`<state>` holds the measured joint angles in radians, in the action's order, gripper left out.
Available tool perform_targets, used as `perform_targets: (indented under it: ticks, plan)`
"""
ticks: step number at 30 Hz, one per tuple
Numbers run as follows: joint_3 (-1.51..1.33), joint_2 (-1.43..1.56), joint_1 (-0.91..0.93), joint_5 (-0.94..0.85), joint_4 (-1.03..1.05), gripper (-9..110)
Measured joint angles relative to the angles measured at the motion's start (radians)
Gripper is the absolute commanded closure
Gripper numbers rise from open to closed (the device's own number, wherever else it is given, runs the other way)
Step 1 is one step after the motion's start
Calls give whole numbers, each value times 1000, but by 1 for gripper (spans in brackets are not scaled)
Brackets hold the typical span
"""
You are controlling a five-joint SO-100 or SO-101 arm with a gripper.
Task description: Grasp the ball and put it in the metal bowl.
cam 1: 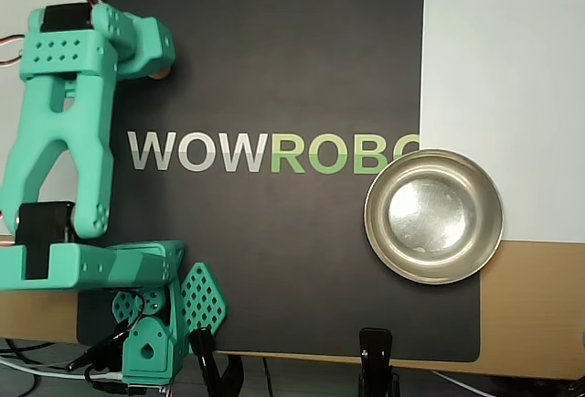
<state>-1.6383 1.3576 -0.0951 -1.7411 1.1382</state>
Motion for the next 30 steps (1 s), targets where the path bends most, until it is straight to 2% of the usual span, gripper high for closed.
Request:
perform_targets:
  ticks: [13,30]
  plan:
    - [3,161,5,20,138,77]
    - [3,282,69,38,179,77]
